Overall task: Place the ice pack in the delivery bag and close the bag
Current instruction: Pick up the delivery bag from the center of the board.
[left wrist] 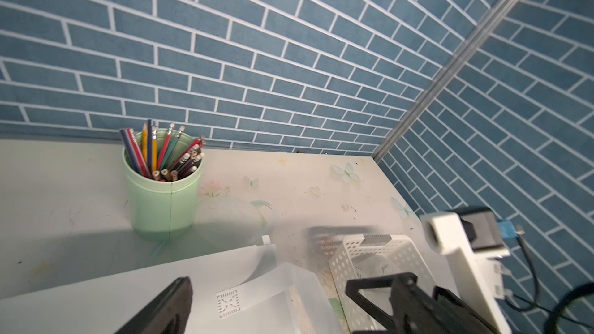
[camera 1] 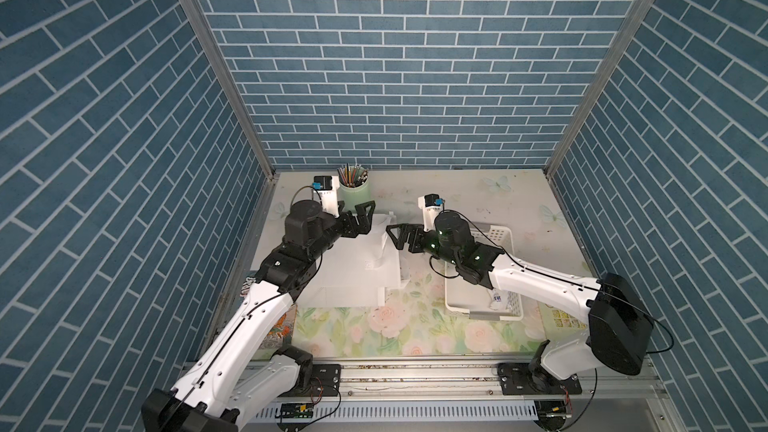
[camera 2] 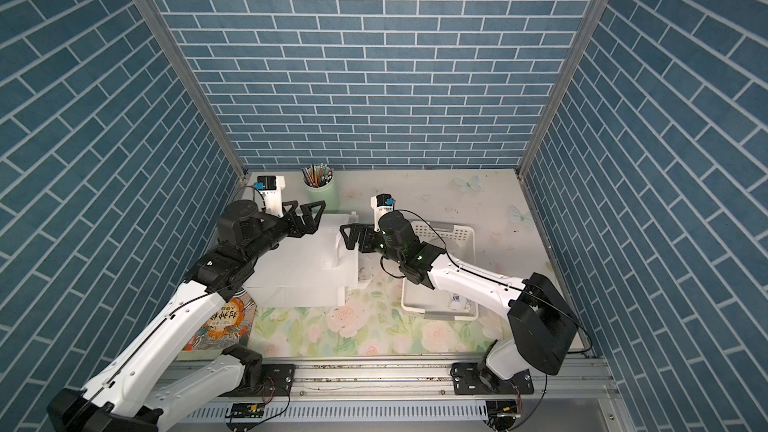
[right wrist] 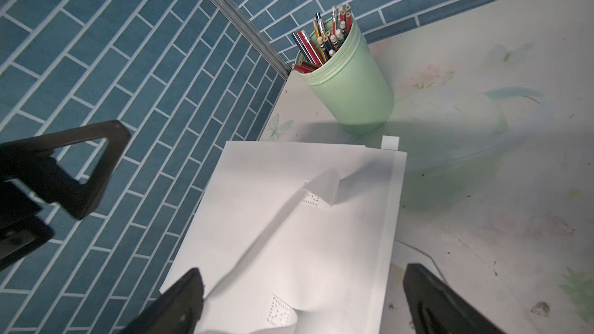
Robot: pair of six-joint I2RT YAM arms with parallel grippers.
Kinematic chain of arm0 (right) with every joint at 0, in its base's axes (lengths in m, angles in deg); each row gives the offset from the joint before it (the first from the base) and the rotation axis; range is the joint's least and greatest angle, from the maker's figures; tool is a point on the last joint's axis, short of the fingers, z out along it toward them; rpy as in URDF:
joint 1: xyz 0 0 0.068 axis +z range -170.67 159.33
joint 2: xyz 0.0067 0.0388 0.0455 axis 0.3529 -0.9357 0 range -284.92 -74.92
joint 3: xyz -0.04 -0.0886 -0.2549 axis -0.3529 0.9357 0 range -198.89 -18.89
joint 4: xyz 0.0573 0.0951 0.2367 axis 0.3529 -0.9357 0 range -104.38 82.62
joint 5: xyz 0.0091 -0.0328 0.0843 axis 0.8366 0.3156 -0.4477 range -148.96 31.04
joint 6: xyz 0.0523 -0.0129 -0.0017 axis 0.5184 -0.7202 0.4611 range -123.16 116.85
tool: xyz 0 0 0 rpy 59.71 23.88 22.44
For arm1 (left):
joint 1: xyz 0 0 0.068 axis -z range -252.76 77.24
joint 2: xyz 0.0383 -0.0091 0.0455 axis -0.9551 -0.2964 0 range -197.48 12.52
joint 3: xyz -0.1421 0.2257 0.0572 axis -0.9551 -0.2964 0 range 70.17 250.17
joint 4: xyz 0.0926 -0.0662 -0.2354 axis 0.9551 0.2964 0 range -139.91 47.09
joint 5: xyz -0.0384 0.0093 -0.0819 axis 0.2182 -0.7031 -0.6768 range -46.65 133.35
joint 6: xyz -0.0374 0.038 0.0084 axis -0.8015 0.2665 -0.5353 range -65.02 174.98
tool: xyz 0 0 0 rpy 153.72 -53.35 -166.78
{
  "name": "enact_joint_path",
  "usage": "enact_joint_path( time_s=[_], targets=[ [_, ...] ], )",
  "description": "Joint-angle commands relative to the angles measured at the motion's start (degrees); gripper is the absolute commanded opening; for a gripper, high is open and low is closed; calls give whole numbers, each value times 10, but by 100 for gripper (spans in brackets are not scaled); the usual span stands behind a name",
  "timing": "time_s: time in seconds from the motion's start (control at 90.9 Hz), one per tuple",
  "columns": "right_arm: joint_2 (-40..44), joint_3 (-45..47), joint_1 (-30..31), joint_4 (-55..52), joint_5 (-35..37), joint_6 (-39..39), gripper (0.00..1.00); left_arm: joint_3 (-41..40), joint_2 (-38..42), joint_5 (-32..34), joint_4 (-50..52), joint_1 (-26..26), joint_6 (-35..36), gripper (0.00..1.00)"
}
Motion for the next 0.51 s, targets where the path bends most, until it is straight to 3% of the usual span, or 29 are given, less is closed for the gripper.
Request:
enact_joint_path(
  time_s=[0.0,0.275,0.495],
  targets=[
    [4,-8,-1,-6,22,3,100,22,-16,115,115,48,60,100],
    [70,24,-21,-99,134,-21,100,47,-87,272,185,195,61,100],
    [251,153,-61,-145,267,41,100,110,-198,427,270,316,13,100]
  ],
)
